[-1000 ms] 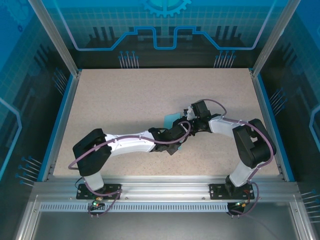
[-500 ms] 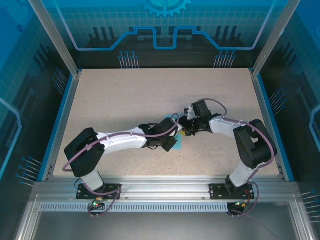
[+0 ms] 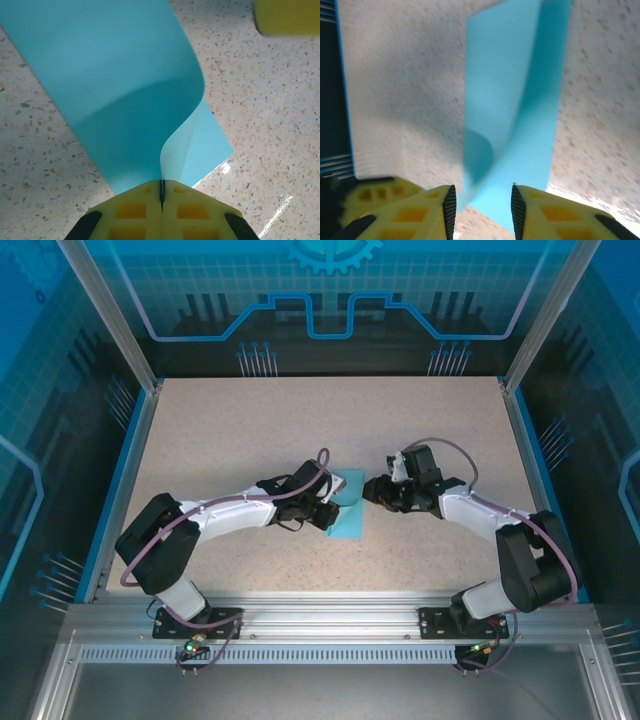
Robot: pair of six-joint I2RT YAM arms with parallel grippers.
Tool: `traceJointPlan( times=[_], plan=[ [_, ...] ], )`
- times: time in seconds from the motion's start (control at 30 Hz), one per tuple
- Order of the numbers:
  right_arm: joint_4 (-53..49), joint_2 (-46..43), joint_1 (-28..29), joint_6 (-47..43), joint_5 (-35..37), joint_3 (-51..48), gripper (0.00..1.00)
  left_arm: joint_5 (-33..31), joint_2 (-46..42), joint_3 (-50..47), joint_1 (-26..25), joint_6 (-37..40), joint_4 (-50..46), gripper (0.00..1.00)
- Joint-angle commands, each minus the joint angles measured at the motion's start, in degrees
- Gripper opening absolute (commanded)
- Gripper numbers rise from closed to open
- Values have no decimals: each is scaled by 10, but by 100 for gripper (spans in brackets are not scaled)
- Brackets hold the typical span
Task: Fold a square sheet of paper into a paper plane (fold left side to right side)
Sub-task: Fold the triangle a second time at the center of the table.
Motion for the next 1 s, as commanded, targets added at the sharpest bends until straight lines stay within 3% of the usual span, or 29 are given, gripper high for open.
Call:
traceJointPlan(
  times=[0.0,0.1,0.23,0.6,0.97],
  plan=[
    [-26,-23,19,-11,17,-34,27,27,-4,-4,11,-16,2,0],
    [-25,-22,46,-9,24,-47,17,24,3,2,13,-16,-7,0],
    [-22,3,82,-2,32,-44,12,23,8,6,15,-16,-14,0],
    [-39,85,120,5,54,-1,10,21,13,12,14,-16,-23,0],
    [-115,106,121,-24,87,24,10,9,30,37,15,-17,-44,0]
  ],
)
